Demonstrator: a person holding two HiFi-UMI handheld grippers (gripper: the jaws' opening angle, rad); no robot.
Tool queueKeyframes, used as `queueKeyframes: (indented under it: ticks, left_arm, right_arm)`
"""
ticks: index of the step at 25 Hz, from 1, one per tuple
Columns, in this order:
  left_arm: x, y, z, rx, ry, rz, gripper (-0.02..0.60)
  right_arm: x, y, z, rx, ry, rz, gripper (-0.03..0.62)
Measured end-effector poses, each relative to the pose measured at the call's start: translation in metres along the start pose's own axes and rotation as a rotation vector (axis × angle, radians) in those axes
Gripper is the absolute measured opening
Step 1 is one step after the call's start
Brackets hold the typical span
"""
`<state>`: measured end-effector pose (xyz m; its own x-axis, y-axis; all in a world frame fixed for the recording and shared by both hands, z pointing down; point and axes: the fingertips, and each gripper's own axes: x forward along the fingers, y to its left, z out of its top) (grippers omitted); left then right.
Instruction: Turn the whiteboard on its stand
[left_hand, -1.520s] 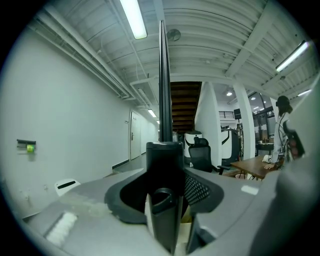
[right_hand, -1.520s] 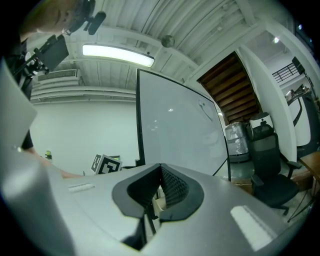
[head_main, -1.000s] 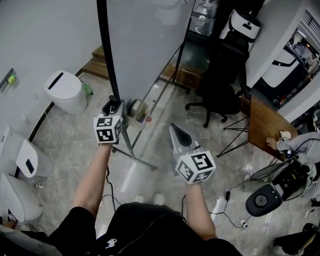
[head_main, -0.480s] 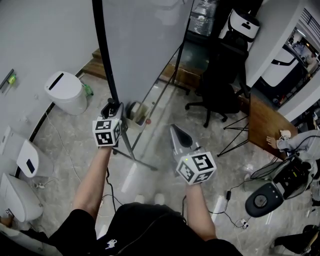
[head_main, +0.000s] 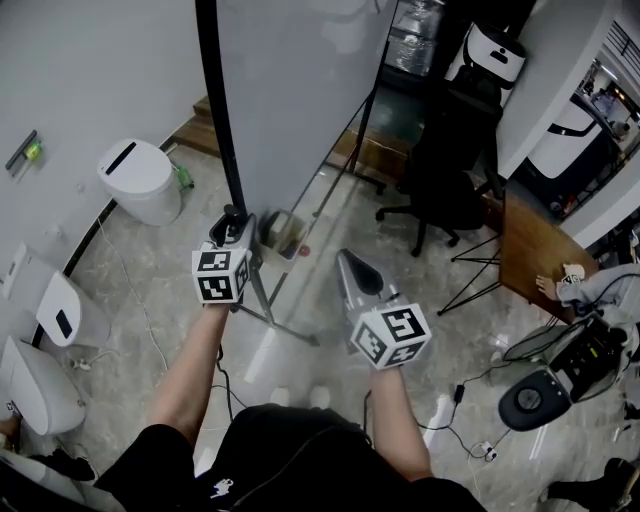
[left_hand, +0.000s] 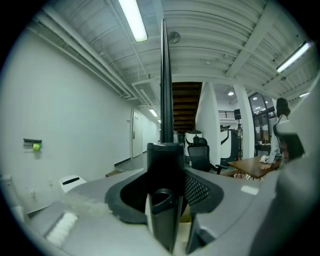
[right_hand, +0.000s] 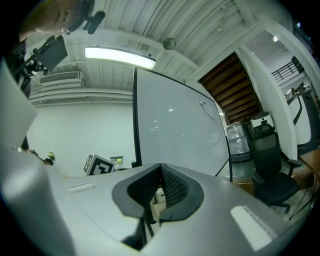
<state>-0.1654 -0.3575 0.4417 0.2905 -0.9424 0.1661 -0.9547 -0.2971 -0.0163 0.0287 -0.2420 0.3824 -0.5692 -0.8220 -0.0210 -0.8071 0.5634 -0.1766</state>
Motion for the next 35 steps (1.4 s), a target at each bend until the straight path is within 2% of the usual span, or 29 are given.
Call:
queueKeyframes:
  ticks: [8, 18, 35]
  left_arm:
    - [-0.009, 0.000, 0.006, -0.007, 0.008, 0.001, 0.192]
    - [-0.037, 0.006, -0.005, -0.015, 0.009, 0.007, 0.192]
    - [-0.046, 0.012, -0.007, 0.015, -0.022, 0.017, 0.196]
  right_arm:
    - [0.002, 0.002, 0.008, 0.004, 0.005, 0.009, 0.008]
    - [-0.003, 0.019, 0.001, -0.013, 0.010, 0.033, 0.008]
    - [-0.007, 0.005, -0.006, 0.000, 0.019, 0.015, 0.008]
